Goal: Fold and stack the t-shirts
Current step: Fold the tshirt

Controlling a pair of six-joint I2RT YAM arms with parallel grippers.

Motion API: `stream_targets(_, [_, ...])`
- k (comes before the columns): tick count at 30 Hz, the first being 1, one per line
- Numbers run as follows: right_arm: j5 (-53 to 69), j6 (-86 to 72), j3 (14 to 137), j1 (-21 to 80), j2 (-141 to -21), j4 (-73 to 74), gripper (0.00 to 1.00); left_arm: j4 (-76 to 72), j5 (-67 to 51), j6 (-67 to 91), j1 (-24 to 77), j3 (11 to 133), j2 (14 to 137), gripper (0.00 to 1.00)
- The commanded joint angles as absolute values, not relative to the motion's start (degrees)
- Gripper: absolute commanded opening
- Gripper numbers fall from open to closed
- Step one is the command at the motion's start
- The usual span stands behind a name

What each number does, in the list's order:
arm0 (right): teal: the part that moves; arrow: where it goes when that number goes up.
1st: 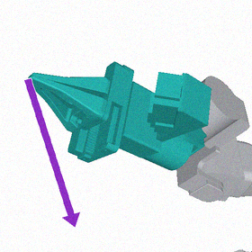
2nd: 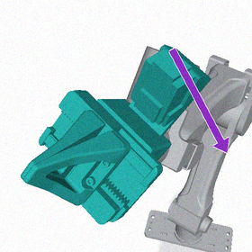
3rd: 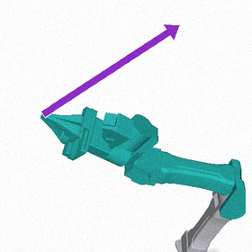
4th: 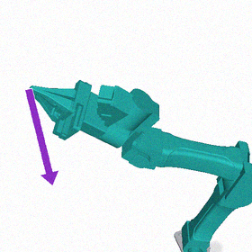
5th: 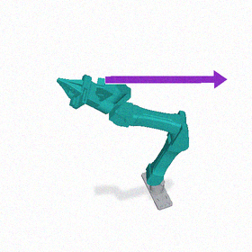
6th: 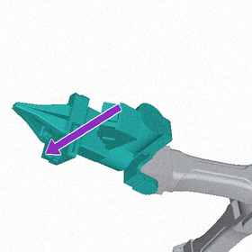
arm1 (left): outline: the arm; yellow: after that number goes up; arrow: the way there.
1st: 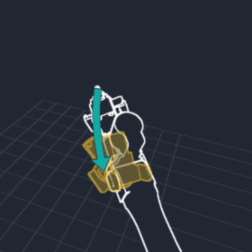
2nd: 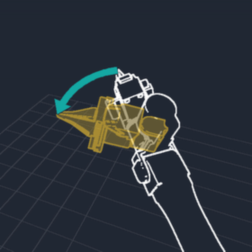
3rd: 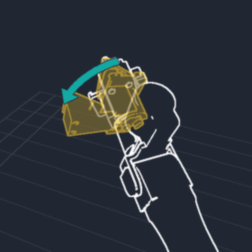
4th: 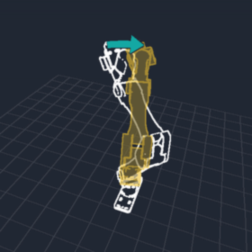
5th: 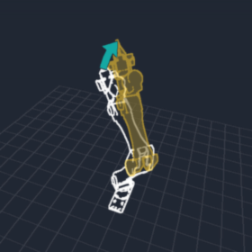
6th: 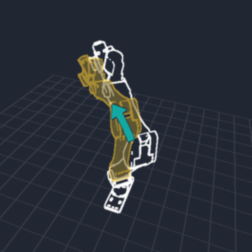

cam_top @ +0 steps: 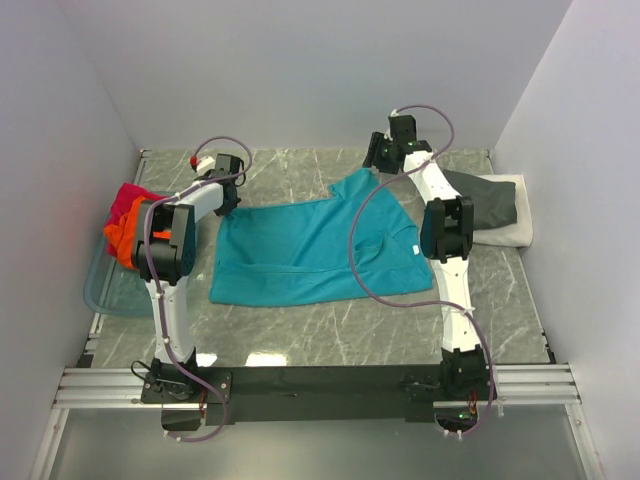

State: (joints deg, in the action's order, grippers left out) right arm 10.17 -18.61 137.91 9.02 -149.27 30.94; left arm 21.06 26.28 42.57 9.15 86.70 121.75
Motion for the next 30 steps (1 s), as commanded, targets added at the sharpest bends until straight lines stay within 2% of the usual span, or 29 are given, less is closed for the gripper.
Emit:
stream_targets(1, [10.9,-19.9,140.8,9.5,-150.4,30.7,0.64,21.8,24.2,41.7,9.5,86.5,119.3,0.02])
stream_targets(12, [11.8,-20.1,144.3,10.4,-153.2,33.8,0.64,22.0,23.5,41.5,9.4,86.4,119.0,0.01])
stream_targets(16, [10.6,-20.4,144.1,10.9,-153.5,34.9,0.54,21.9,23.1,41.5,9.4,86.3,118.7,0.01])
stream_targets(23, [10.3,-21.5,144.5,10.5,-154.1,35.6,0.51,21.8,23.3,41.0,9.4,85.8,117.9,0.01])
stream_targets(24, [10.4,-21.5,144.6,10.5,-154.1,35.7,0.45,21.7,23.3,41.0,9.4,85.8,117.8,0.01])
stream_targets(27, [10.4,-21.6,144.5,10.5,-154.1,35.6,0.16,21.7,23.0,41.0,9.4,85.8,117.9,0.01])
stream_targets(30, [10.1,-21.8,144.8,10.5,-154.2,35.9,0.10,21.5,22.9,41.1,9.4,85.8,118.1,0.01])
